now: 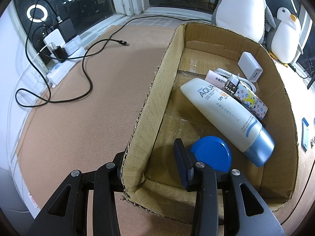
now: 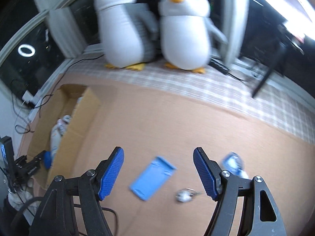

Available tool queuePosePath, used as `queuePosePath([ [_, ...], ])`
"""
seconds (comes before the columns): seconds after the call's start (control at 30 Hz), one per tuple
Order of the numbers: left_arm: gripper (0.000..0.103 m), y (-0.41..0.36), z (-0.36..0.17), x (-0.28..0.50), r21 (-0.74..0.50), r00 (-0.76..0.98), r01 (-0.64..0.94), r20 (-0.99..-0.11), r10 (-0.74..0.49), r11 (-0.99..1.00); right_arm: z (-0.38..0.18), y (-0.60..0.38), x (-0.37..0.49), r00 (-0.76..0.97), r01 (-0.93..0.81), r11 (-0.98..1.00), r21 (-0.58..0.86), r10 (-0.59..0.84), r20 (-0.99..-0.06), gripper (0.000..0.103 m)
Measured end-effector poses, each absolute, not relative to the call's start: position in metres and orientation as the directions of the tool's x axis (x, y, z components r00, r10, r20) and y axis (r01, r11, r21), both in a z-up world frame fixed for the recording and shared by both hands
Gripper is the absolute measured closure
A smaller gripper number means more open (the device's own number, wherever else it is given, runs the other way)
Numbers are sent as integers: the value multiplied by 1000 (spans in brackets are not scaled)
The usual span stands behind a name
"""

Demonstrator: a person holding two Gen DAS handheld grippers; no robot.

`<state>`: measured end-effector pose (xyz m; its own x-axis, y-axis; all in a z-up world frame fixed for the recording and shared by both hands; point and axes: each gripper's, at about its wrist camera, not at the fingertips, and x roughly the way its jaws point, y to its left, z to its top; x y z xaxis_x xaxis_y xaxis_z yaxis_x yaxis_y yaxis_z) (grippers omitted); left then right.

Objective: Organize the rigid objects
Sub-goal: 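Move the right tool back to the clear blue-capped bottle, then close the right tool on the clear bottle and lift it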

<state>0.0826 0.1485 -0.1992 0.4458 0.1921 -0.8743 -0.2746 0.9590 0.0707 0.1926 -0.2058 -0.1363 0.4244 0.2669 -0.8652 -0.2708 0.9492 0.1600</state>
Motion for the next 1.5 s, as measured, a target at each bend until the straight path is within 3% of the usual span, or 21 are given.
queuePosePath([
  [0.3, 65, 146, -199, 83, 89, 438, -272, -875, 206, 958, -158, -280, 197, 436, -178, 977, 115, 183, -881, 34],
  [0.63, 64, 144, -200, 84, 109, 428, -270, -876, 221, 957, -185, -292, 203, 371, -233, 971, 45, 131, -919, 34],
  [0.83, 64, 144, -199, 83, 115, 426, -271, -876, 227, 956, -196, -292, 213, 350, -241, 970, 15, 102, -931, 45],
  [1.07, 64, 144, -199, 83, 115, 426, -271, -876, 227, 956, -206, -293, 219, 322, -246, 969, 17, 98, -942, 67],
  [1.5, 64, 144, -199, 83, 114, 428, -271, -875, 226, 956, -199, -289, 214, 353, -222, 975, 25, 104, -930, 73],
])
